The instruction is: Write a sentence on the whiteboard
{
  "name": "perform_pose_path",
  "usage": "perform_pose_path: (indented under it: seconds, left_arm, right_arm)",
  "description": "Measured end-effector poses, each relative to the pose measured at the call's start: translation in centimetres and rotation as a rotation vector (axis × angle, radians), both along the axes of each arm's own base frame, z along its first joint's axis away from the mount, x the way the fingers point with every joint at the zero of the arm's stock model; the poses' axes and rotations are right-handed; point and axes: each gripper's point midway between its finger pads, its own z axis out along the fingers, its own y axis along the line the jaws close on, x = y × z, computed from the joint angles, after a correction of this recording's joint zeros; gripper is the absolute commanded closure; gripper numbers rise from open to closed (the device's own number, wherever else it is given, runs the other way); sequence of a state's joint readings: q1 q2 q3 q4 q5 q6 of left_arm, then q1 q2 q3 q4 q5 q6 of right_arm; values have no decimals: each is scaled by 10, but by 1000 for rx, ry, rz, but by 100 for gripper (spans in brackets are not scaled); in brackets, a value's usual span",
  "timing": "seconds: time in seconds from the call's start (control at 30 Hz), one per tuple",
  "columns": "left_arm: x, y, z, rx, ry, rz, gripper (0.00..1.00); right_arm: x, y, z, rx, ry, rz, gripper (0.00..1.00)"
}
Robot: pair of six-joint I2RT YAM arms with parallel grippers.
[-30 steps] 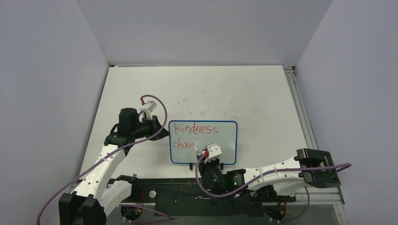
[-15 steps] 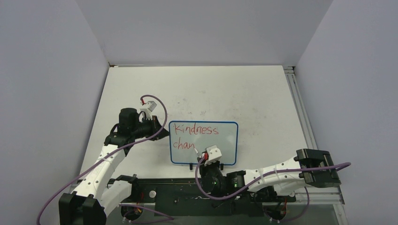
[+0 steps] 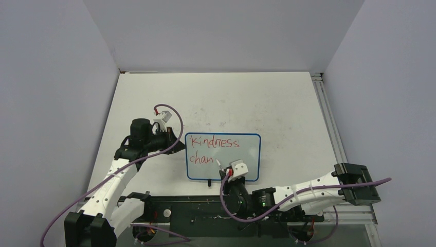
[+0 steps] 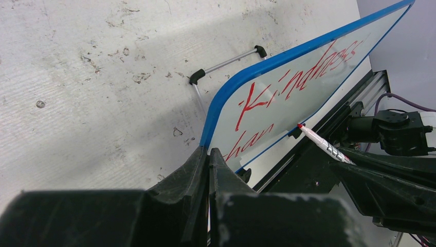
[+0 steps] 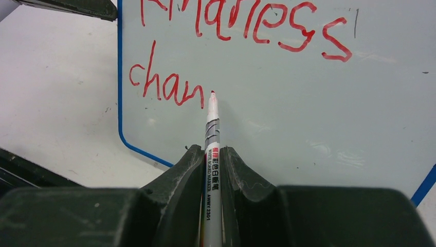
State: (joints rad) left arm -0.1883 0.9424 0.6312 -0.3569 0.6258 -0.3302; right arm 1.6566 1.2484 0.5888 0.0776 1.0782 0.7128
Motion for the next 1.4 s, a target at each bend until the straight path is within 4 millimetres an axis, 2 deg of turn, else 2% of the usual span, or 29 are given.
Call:
perform_pose_path:
  seconds: [0.87,1.4]
  left_arm:
    - [0,0,0,0,0,0,100]
    - [0,0,0,0,0,0,100]
  right_arm:
    - [17,-9,-8,-25,13,-38,95]
    - [22,0,-6,-5,21,-15,95]
